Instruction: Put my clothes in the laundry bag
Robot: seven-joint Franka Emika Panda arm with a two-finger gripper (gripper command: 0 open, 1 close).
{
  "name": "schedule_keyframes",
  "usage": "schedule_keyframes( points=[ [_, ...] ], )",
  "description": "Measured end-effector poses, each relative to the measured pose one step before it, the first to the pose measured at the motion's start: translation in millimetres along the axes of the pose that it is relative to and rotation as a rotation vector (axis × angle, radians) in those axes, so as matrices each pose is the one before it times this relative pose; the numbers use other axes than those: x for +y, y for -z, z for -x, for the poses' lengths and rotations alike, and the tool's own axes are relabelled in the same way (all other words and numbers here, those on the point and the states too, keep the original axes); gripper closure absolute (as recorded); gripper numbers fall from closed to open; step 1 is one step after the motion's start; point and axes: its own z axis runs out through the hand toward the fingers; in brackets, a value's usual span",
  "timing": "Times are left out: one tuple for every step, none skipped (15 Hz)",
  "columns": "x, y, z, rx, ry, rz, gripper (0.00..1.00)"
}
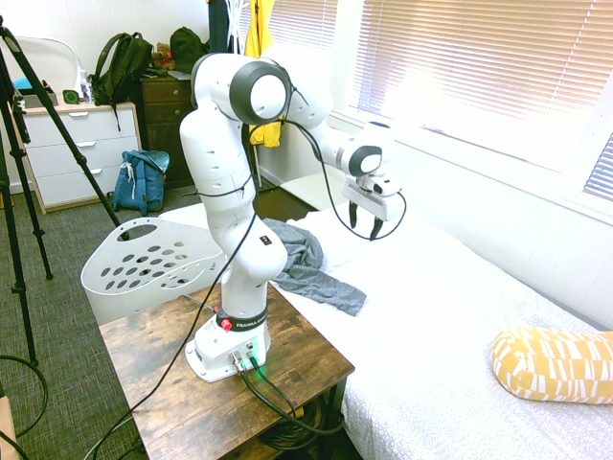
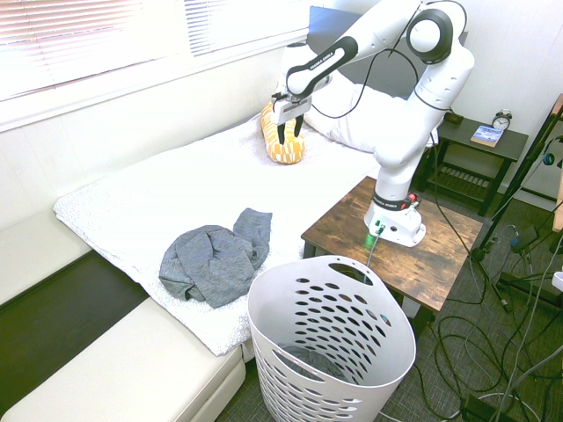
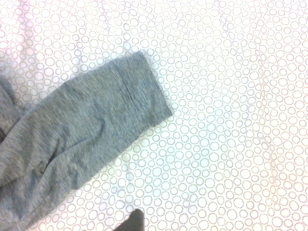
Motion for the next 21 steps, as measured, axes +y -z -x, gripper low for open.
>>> schedule_keyframes(
  points=[
    [-0.68,-0.13,-0.53,-0.00023,0.00009,-0.00012,0.0],
    [-0.75,-1.43,0.64,-0.00047,0.0024,0.00079,0.0],
    [-4.27,-2.59,3.83,0.00132,0.01053,-0.00476,0.0],
    [-10.29,-3.91,9.92,0.00121,0.02538,-0.01155,0.0],
    [-16.1,-5.11,15.35,0.00395,0.03336,-0.01722,0.0],
    [-16.8,-6.19,16.71,0.00149,0.02991,-0.01667,0.0],
    [-15.84,-6.99,14.99,-0.00108,0.02708,-0.01973,0.0],
    [-16.62,-8.11,15.5,-0.00613,0.03093,-0.01931,0.0],
    [-15.71,-8.8,12.6,-0.0074,0.0268,-0.01874,0.0],
    [-13.73,-9.85,8.96,-0.0094,0.01596,-0.02123,0.0],
    [-11.81,-11.39,6.63,-0.01398,0.01205,-0.02574,0.0],
    [-9.86,-14.83,4.92,-0.01806,0.01776,-0.03238,0.0],
    [-5.68,-17.34,3.34,-0.02189,0.01995,-0.02602,0.0],
    [-2.39,-20.56,3.88,-0.02561,0.02045,-0.01616,0.0],
    [-2.72,-24.98,7.69,-0.02909,0.02386,-0.00593,0.0],
    [-4.74,-24.19,10.7,-0.02156,0.02422,-0.00191,0.0],
    [-6.85,-24.14,12.93,-0.0173,0.02387,-0.00362,0.0],
    [-8.98,-23.49,13.44,-0.01912,0.02435,-0.00606,0.0],
    [-7.71,-19.13,9.1,-0.01648,0.01788,-0.00423,0.0],
    [-4.09,-19.56,5.97,-0.01572,0.01068,0.00079,0.0],
    [0.68,-20.75,2.65,-0.01236,0.00857,0.00455,0.0]
  ],
)
